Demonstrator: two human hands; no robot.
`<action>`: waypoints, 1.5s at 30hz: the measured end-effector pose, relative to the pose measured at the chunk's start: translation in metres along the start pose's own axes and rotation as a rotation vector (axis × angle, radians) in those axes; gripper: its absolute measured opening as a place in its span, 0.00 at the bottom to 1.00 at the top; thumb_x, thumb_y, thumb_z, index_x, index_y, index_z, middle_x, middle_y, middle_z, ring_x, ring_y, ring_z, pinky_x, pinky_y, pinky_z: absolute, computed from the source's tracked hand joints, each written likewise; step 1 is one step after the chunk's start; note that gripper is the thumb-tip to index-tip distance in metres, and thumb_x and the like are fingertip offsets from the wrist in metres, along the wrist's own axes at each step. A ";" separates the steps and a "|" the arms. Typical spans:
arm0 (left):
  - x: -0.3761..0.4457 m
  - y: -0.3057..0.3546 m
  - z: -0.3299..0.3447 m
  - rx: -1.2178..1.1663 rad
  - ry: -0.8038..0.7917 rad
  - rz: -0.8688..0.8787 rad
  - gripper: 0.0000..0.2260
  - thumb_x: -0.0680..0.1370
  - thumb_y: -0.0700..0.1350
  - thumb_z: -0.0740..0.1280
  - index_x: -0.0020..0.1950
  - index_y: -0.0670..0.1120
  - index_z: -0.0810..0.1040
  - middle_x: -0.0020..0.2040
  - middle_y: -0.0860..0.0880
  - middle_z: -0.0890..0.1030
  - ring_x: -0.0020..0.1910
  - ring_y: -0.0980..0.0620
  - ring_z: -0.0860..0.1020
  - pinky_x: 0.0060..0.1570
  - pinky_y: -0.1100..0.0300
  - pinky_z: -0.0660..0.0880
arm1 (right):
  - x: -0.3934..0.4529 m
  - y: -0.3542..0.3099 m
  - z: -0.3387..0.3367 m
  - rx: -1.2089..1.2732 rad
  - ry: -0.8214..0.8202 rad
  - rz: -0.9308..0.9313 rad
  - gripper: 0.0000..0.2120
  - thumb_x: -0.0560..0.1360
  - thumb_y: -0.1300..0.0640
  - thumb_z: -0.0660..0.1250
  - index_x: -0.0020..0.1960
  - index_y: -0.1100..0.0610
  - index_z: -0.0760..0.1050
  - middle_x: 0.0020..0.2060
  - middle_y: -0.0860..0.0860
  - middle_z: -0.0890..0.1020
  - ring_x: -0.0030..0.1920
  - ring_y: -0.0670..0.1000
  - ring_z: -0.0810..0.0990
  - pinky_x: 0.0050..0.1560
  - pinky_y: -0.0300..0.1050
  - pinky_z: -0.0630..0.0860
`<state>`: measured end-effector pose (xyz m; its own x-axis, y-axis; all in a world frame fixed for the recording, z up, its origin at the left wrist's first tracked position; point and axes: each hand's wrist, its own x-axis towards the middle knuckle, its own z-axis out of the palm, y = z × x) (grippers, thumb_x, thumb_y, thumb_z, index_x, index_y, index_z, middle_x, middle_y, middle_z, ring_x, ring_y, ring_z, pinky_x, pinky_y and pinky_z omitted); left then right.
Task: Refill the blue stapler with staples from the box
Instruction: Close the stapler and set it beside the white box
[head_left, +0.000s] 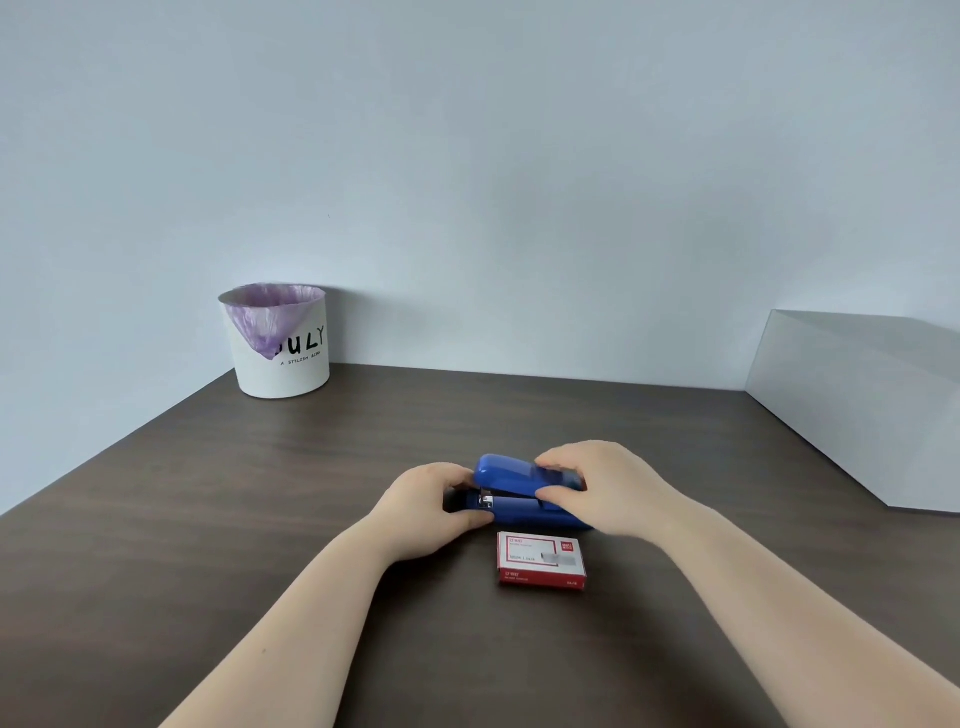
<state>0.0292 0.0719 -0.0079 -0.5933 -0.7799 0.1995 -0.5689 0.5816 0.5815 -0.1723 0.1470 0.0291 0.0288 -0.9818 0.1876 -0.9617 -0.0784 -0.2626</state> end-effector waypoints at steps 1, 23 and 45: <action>0.001 -0.001 0.000 -0.005 -0.008 -0.011 0.14 0.72 0.50 0.70 0.58 0.54 0.79 0.49 0.59 0.78 0.51 0.57 0.75 0.53 0.64 0.68 | -0.002 0.004 0.000 0.002 0.000 0.014 0.14 0.75 0.48 0.64 0.60 0.49 0.76 0.52 0.45 0.82 0.50 0.49 0.77 0.51 0.44 0.74; 0.080 0.139 0.077 0.124 0.123 -0.121 0.06 0.75 0.48 0.62 0.42 0.46 0.75 0.43 0.49 0.79 0.44 0.47 0.77 0.42 0.56 0.73 | -0.057 0.128 -0.014 0.121 0.378 0.402 0.08 0.73 0.54 0.66 0.48 0.59 0.76 0.42 0.54 0.81 0.42 0.54 0.75 0.40 0.44 0.69; 0.215 0.182 0.193 0.318 0.048 -0.085 0.07 0.78 0.50 0.58 0.45 0.48 0.72 0.51 0.48 0.80 0.47 0.45 0.76 0.42 0.57 0.69 | 0.018 0.281 -0.033 -0.043 0.573 0.649 0.09 0.76 0.56 0.63 0.47 0.63 0.72 0.45 0.60 0.80 0.40 0.57 0.71 0.36 0.47 0.67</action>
<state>-0.3117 0.0544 -0.0112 -0.5127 -0.8345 0.2017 -0.7691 0.5509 0.3240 -0.4507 0.1128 -0.0101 -0.6601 -0.5910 0.4637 -0.7501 0.4854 -0.4491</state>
